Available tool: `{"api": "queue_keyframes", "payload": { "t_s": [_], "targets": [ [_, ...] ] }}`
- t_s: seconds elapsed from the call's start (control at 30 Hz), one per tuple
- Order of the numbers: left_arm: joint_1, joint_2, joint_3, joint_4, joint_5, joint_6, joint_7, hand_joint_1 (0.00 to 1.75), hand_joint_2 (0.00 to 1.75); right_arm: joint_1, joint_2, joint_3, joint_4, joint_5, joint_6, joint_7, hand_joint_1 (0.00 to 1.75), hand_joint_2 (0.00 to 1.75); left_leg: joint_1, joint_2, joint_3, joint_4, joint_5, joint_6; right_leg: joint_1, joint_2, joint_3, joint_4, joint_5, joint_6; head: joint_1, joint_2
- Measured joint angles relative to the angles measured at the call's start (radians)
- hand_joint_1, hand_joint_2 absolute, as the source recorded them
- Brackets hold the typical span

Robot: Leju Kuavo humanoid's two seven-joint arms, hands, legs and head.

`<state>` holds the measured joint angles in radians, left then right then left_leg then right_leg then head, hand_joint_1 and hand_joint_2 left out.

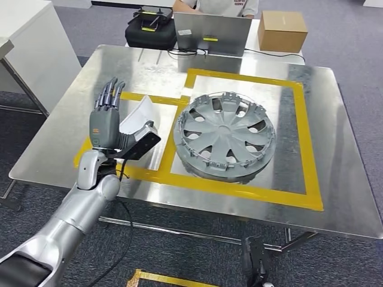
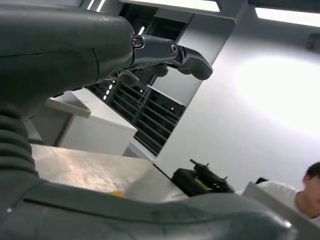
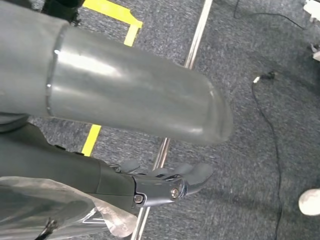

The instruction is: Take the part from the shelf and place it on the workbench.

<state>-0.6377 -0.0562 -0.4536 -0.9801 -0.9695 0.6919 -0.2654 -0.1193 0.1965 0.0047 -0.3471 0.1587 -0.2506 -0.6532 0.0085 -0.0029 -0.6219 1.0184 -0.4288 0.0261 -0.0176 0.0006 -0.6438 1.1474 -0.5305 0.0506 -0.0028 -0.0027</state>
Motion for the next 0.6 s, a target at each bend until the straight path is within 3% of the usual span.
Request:
{"api": "queue_keyframes", "payload": {
  "t_s": [0.07,0.13,0.2,0.23,0.3,0.37,0.4,0.43,0.47,0.53,0.6],
  "targets": [
    [0.038,0.007,0.000,-0.083,0.059,0.002,-0.029,0.00,0.00,0.001,0.000,-0.002,0.000,-0.007,-0.008,-0.008,0.00,0.00,-0.004,-0.001,-0.006,0.007,0.002,-0.007,0.000,0.002,0.059,-0.106,0.030,-0.006,0.000,0.000],
    [0.083,0.014,0.001,-0.163,0.110,0.007,-0.071,0.00,0.00,0.006,0.000,-0.003,0.000,-0.014,-0.017,-0.017,0.00,0.00,-0.007,-0.001,-0.011,0.008,0.009,-0.019,0.003,0.005,0.072,-0.127,0.035,-0.017,0.001,0.000],
    [0.128,0.022,0.006,-0.229,0.138,0.008,-0.105,0.00,0.00,0.014,0.000,-0.005,0.000,-0.019,-0.023,-0.022,0.00,0.00,-0.005,-0.001,-0.015,0.010,0.007,-0.030,0.002,0.004,0.064,-0.128,0.046,-0.034,0.001,0.000],
    [0.145,0.025,0.009,-0.255,0.144,0.009,-0.113,0.00,0.00,0.016,0.000,-0.006,0.000,-0.020,-0.024,-0.024,0.00,0.00,-0.004,-0.001,-0.022,0.027,-0.013,-0.036,0.001,0.002,0.058,-0.130,0.053,-0.043,0.000,0.000],
    [0.167,0.032,0.015,-0.295,0.150,0.009,-0.120,0.00,0.00,0.017,0.000,-0.007,0.000,-0.020,-0.024,-0.025,0.00,0.00,-0.002,-0.001,-0.055,0.124,-0.093,-0.045,0.000,-0.001,0.042,-0.132,0.068,-0.055,-0.005,0.000],
    [0.184,0.037,0.018,-0.321,0.153,0.008,-0.122,0.00,0.00,0.018,0.000,-0.008,0.000,-0.021,-0.024,-0.025,0.00,0.00,-0.001,-0.001,-0.088,0.255,-0.174,-0.049,0.002,-0.003,0.020,-0.132,0.083,-0.057,-0.007,0.000],
    [0.193,0.039,0.019,-0.332,0.158,0.008,-0.127,0.00,0.00,0.019,0.000,-0.009,0.000,-0.023,-0.024,-0.026,0.00,0.00,-0.001,-0.001,-0.087,0.287,-0.192,-0.048,0.004,-0.003,0.009,-0.131,0.091,-0.057,-0.007,0.000],
    [0.204,0.040,0.023,-0.345,0.168,0.008,-0.137,0.00,0.00,0.020,0.000,-0.011,0.000,-0.029,-0.024,-0.029,0.00,0.00,-0.002,-0.001,-0.065,0.277,-0.191,-0.045,0.006,-0.004,-0.002,-0.131,0.100,-0.057,-0.007,0.000],
    [0.218,0.041,0.028,-0.362,0.183,0.009,-0.152,0.00,0.00,0.020,0.000,-0.014,0.000,-0.039,-0.024,-0.032,0.00,0.00,-0.003,-0.001,-0.022,0.226,-0.175,-0.040,0.008,-0.004,-0.012,-0.131,0.109,-0.057,-0.007,0.000],
    [0.251,0.042,0.045,-0.409,0.225,0.009,-0.191,0.00,0.00,0.024,0.000,-0.028,-0.004,-0.065,-0.026,-0.040,0.00,0.00,-0.008,0.000,0.085,0.071,-0.137,-0.024,0.012,-0.003,-0.026,-0.131,0.126,-0.054,-0.006,0.000],
    [0.291,0.045,0.065,-0.462,0.271,0.009,-0.224,0.00,0.00,0.034,-0.003,-0.047,-0.010,-0.087,-0.034,-0.044,0.00,0.00,-0.015,0.002,0.138,-0.019,-0.120,-0.013,0.012,-0.003,-0.031,-0.132,0.140,-0.045,-0.006,0.000]
  ]
}}
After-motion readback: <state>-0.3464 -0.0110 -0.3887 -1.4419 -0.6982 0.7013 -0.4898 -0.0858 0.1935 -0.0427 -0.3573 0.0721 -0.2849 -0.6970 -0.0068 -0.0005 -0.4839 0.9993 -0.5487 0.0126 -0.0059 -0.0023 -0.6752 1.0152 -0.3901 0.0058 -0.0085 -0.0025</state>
